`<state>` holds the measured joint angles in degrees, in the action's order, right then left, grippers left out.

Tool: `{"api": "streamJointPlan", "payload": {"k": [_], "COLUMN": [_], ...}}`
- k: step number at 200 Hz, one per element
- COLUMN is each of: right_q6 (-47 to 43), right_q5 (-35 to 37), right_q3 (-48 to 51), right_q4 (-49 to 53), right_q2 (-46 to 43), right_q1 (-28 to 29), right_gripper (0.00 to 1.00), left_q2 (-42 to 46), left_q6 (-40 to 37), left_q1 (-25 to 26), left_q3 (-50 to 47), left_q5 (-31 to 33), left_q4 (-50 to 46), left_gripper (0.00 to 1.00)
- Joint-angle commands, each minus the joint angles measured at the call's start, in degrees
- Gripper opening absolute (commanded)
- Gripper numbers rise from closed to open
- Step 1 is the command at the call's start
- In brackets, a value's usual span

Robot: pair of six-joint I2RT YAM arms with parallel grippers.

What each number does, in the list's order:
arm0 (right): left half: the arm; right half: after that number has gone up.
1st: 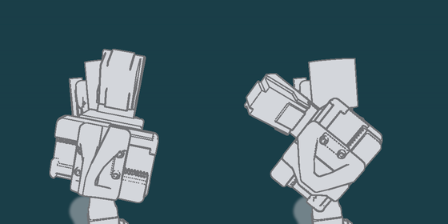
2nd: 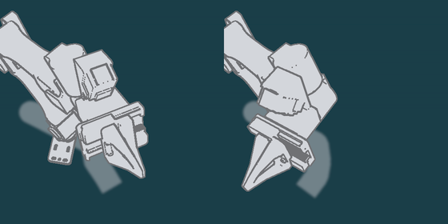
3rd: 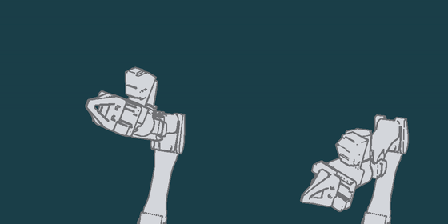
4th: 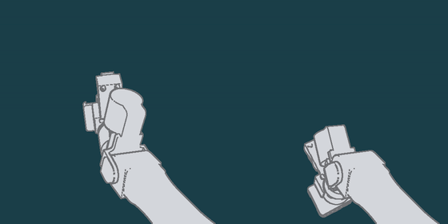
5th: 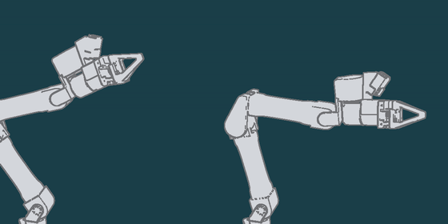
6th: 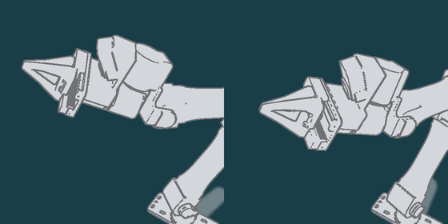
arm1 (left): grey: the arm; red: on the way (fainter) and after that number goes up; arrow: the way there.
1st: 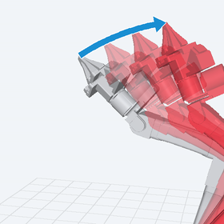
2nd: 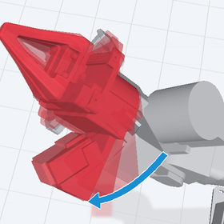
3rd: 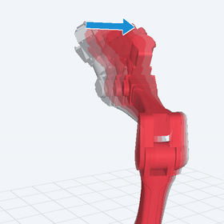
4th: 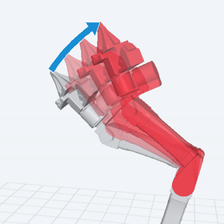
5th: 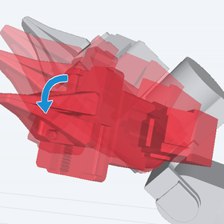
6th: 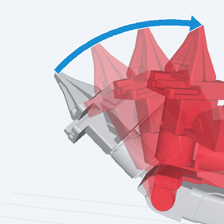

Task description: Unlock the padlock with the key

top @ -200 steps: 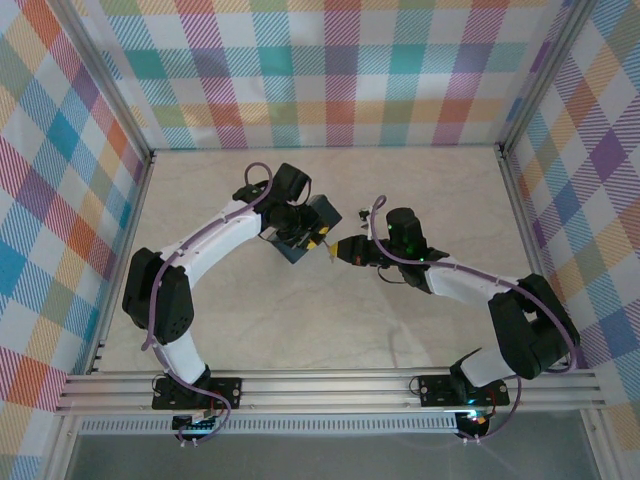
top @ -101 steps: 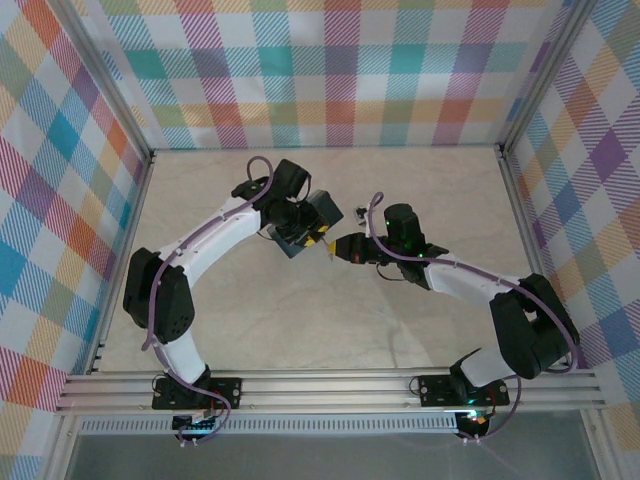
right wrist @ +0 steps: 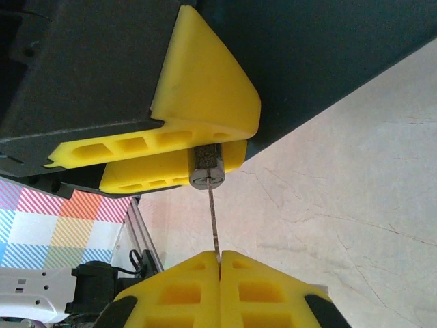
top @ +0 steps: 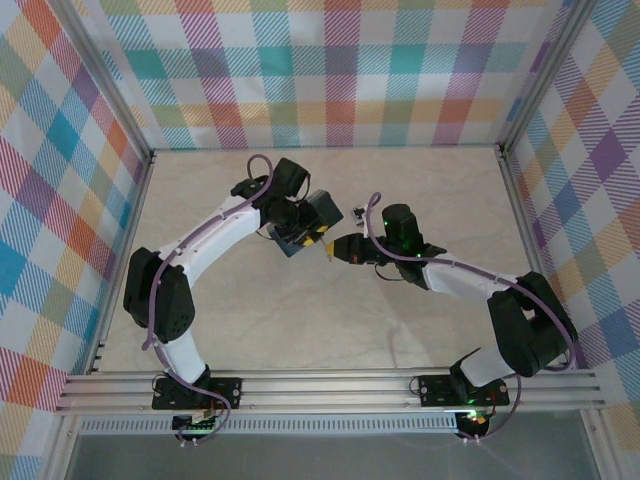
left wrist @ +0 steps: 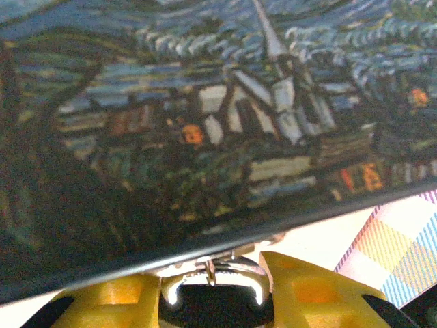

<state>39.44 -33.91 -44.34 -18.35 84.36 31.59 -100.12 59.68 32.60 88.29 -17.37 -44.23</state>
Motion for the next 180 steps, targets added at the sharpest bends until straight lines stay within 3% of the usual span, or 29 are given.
{"api": "streamJointPlan", "payload": {"k": [1, 98, 180], "right_q6": [-0.7, -3.8, -3.1], "right_q5": [0.1, -0.3, -2.7], "right_q3": [-0.5, -0.5, -0.1], "right_q4": [-0.2, 7.2, 2.5], "right_q2": [-0.1, 1.0, 0.2], "right_q1": [0.4, 0.3, 0.3], "right_gripper": [0.0, 0.0, 0.0], "left_q2": [0.3, -0.5, -0.3], "left_q6": [-2.2, -3.8, -3.7], "left_q1": [-0.7, -1.7, -2.0], "left_q3": [1.8, 2.6, 1.8], "left_q5": [-3.6, -3.3, -3.8], "left_q4": [-2.3, -3.9, -3.3], "left_gripper": [0.08, 0.08, 0.08]}}
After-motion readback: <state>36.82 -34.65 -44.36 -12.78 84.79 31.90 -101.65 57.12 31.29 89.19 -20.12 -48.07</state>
